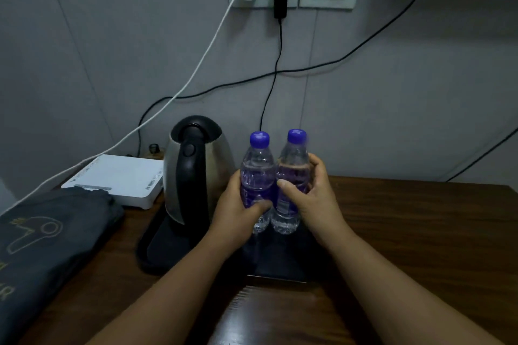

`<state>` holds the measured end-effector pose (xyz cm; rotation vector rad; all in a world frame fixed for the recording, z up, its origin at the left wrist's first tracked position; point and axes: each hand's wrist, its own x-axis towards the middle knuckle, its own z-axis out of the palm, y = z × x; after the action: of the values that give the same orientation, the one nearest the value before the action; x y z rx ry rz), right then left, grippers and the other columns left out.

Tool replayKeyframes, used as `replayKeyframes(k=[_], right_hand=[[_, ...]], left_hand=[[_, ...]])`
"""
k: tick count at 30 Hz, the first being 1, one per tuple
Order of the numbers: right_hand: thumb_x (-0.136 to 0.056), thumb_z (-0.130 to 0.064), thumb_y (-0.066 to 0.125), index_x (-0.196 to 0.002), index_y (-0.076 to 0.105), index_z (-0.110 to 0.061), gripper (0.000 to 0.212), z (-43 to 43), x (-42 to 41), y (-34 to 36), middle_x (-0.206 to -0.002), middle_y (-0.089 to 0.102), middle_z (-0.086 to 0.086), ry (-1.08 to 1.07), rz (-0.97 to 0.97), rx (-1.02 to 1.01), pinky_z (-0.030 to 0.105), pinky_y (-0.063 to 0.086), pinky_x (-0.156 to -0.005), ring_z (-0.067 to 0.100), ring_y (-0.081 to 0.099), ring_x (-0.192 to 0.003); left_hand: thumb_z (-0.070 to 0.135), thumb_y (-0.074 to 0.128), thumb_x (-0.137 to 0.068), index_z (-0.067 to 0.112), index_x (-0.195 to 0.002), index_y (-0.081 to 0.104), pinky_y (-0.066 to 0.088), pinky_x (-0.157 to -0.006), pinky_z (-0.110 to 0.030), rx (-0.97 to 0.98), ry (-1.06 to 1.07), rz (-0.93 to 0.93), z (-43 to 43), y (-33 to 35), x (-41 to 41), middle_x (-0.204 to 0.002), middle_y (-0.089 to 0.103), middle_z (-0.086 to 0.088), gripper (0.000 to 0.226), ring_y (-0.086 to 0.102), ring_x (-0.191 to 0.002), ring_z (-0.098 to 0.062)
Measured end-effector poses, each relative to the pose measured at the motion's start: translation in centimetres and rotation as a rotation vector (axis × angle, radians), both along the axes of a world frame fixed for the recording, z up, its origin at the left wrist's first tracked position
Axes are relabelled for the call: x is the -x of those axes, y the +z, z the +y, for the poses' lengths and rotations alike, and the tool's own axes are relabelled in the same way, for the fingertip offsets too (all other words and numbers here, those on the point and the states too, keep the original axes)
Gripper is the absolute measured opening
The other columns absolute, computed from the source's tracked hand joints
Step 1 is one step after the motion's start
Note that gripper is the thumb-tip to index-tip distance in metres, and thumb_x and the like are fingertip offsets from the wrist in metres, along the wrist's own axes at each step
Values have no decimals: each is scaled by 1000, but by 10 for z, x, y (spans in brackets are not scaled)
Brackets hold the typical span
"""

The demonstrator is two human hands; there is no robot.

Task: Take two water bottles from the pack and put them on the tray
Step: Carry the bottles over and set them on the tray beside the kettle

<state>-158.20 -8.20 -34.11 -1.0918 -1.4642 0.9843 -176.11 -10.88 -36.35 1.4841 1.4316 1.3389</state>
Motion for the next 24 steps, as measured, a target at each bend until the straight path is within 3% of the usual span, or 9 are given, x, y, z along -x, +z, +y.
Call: replayKeyframes(k=[3, 6, 8, 11, 13, 15, 18, 20, 24], right_hand=[[-83, -29, 84, -152, 34, -45, 87, 2, -3, -8, -127, 68, -24, 21, -87, -44, 24, 57, -96, -7, 68, -114], [-87, -23, 80, -151, 27, -56, 90, -5, -7, -19, -121, 68, -39, 93, -165, -35, 5, 54, -78, -17, 65, -110], [-87, -22, 78, -150, 28, -57, 88, -11, -9, -28, -117, 67, -44, 120, -213, 3, 5, 51, -76, -18, 66, -108], [-87, -22, 78, -130, 34, -71, 79, -14, -13, -36, -105, 65, -52, 105, -296, 39, 1, 48, -70, -26, 63, -99], [-87, -22, 79, -132, 37, -64, 75, -13, -15, -38, -102, 68, -49, 64, -336, 43, -2, 46, -68, -28, 62, -96], [-82, -26, 84, -142, 44, -48, 74, -12, -14, -39, -112, 71, -32, 12, -355, 27, 2, 48, -78, -18, 66, -102], [-74, -34, 90, -145, 51, -30, 81, -13, -9, -37, -132, 59, -7, -90, -398, 6, 32, 52, -101, 8, 61, -118], [-71, -40, 91, -142, 53, -25, 82, -12, -6, -36, -129, 55, -2, -155, -444, -4, 34, 50, -98, 15, 58, -117], [-74, -45, 87, -141, 50, -32, 78, -11, -6, -43, -127, 55, -4, -133, -444, -31, 34, 50, -94, 14, 56, -117]], left_hand=[[9, 82, -79, 53, -110, 55, 54, -67, -8, -60, 35, 14, 1, 0, -5, -103, 74, 20, 61, 69, -93, 10], [6, 77, -84, 55, -108, 49, 50, -71, -7, -105, 44, 19, -1, 0, -11, -110, 70, 16, 61, 66, -95, 14], [7, 74, -86, 56, -117, 44, 48, -76, -11, -106, 22, 14, -4, -3, -13, -114, 70, 15, 66, 67, -99, 12], [26, 75, -83, 42, -143, 36, 51, -79, -11, -95, -35, 37, -10, -12, -12, -123, 66, 18, 73, 64, -109, 9], [29, 74, -83, 36, -149, 34, 49, -83, -8, -100, -45, 55, -12, -19, -9, -127, 63, 23, 77, 61, -113, 13], [21, 77, -86, 35, -147, 38, 50, -88, -14, -80, -16, 77, -10, -24, -8, -125, 64, 25, 74, 62, -111, 13], [25, 86, -77, 40, -131, 49, 55, -85, -25, -61, 76, 115, -9, -23, -14, -114, 70, 22, 67, 67, -101, 8], [41, 87, -72, 38, -129, 51, 49, -75, -23, -75, 150, 176, -11, -21, -20, -114, 69, 19, 68, 67, -98, 0], [52, 81, -72, 36, -134, 48, 50, -75, -25, -88, 189, 228, -13, -24, -21, -119, 71, 11, 72, 68, -101, -10]])
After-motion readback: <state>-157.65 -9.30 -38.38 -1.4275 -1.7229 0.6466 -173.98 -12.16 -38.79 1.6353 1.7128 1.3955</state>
